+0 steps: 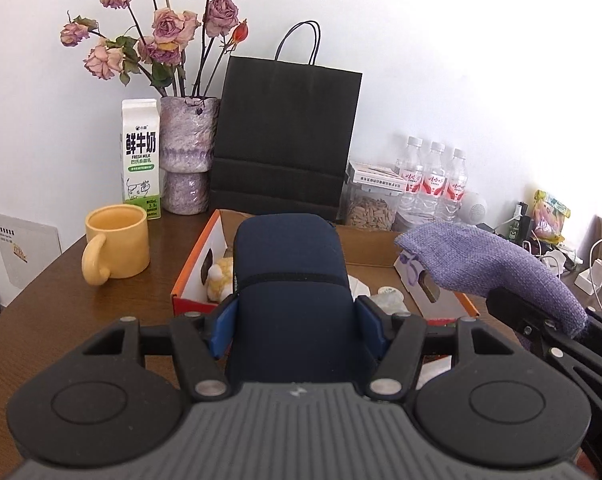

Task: Organize objects
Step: 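Carry the pouch and navy case into the box and open both grippers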

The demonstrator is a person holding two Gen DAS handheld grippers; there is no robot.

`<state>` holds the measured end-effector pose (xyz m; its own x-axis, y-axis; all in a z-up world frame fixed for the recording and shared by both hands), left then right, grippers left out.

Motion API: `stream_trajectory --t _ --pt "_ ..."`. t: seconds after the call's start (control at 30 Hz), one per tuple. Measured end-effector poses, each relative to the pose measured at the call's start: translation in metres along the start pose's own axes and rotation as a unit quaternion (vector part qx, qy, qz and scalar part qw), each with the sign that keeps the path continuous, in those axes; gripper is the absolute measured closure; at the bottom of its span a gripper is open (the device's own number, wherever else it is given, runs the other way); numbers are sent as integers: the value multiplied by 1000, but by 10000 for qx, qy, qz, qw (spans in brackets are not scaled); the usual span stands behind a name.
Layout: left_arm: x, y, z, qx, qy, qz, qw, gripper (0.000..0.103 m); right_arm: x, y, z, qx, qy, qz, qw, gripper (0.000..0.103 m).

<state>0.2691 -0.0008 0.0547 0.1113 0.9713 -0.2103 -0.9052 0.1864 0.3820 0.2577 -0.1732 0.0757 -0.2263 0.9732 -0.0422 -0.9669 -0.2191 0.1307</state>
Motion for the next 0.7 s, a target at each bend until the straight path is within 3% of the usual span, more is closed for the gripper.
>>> stream_trajectory --t 0.4,0.7 --pt "-1 -68 28 -98 -52 50 9999 40 -2 -90 14 104 35 -86 9999 94" --pt "9 -116 38 -141 47 147 9998 40 -9 -148 -1 472 16 -130 9988 94"
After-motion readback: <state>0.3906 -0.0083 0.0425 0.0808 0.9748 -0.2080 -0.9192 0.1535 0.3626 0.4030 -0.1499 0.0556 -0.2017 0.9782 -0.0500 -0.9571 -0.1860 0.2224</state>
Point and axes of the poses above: each gripper's, at about its wrist camera, not at the fingertips, and y roughly against the way its jaws point, x to its left, z to its top, the point moved 4 cm from there along -y, roughly the way its jaws point, and after that the axes turned 11 degrees about -z, right-handed, at the moved point
